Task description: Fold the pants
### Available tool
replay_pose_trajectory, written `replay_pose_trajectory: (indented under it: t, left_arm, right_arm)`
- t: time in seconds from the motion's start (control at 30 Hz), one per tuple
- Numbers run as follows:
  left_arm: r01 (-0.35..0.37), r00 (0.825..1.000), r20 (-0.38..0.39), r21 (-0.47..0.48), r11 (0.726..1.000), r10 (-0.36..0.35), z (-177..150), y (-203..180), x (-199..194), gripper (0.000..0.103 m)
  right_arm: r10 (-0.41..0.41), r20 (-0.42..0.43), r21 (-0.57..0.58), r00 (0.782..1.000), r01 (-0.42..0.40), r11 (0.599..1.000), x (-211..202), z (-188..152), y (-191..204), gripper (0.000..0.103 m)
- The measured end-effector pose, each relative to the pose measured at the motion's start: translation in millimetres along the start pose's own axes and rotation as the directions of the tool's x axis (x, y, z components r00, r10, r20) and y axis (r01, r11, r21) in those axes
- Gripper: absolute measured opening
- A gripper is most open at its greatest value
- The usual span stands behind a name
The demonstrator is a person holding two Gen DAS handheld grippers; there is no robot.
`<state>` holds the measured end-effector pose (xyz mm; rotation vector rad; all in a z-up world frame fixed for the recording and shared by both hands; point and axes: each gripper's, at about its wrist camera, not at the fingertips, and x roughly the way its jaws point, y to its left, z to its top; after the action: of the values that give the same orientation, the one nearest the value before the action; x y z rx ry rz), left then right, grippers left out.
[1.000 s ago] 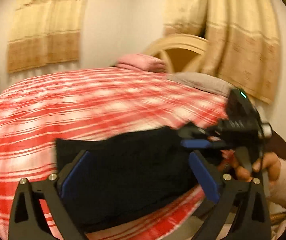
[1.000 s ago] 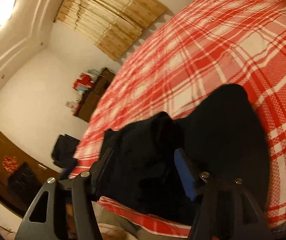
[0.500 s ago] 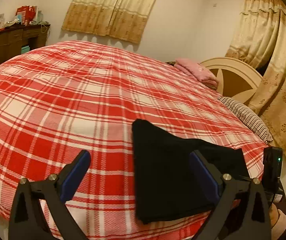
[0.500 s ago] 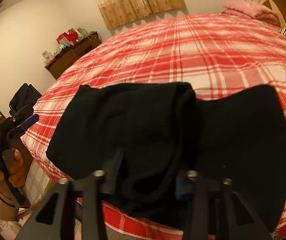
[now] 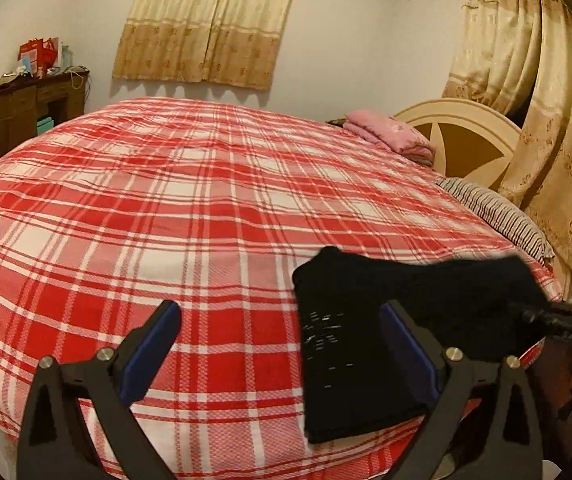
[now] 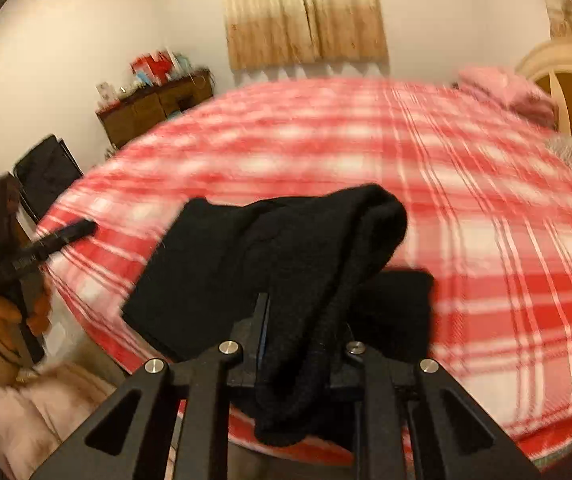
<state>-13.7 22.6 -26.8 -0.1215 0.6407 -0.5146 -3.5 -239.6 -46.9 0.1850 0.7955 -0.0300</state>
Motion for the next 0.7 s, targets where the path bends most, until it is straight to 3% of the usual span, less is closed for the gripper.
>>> replay_pose_trajectory:
  t: [0.07, 0.17, 0.23, 0.33, 0.43, 0.5, 0.63, 0.7]
  left_arm:
    - [0.001, 1.000, -0.014, 0.008, 1.000, -0.001, -1, -4, 4, 0.101]
    - [-0.032, 0.999, -0.032, 0.056, 0.998, 0.034, -3, -13, 8, 0.101]
    - [-0.064, 0.997, -0.027, 0.090, 0.994, 0.066, -4, -16, 7, 0.101]
    - [-0.094, 0.995, -0.027, 0.109, 0.990, 0.097, -5, -17, 8, 0.101]
    - [-0.094, 0.994, -0.044, 0.109, 0.990, 0.099, -6, -19, 13, 0.101]
    - [-0.087, 0.995, -0.047, 0.127, 0.988, 0.093, -5, -28, 16, 0.101]
    - [-0.077, 0.994, -0.062, 0.172, 0.982, 0.089, -8, -50, 26, 0.101]
    - [-0.088, 0.991, -0.086, 0.202, 0.975, 0.107, -15, -61, 37, 0.101]
  right_arm:
    - [-0.014, -0.060, 0.081, 0.998, 0.019, 0.997, 22, -19, -24, 0.032]
    - [0.064, 0.006, 0.175, 0.998, -0.065, 0.982, 17, -27, -39, 0.035]
    - [0.070, 0.015, 0.181, 0.997, -0.072, 0.981, 7, -24, -38, 0.037]
    - [-0.013, 0.075, 0.164, 0.997, 0.000, 0.986, -18, -15, -36, 0.042]
    - [-0.079, 0.187, 0.190, 0.979, 0.043, 0.981, -47, -8, -35, 0.042]
    - [-0.093, 0.227, 0.146, 0.970, 0.061, 0.987, -53, -1, -24, 0.042]
    - [-0.086, 0.194, 0.061, 0.977, 0.075, 0.995, -23, 16, -1, 0.042]
    - [-0.131, 0.143, 0.067, 0.981, 0.122, 0.990, -1, 21, -5, 0.042]
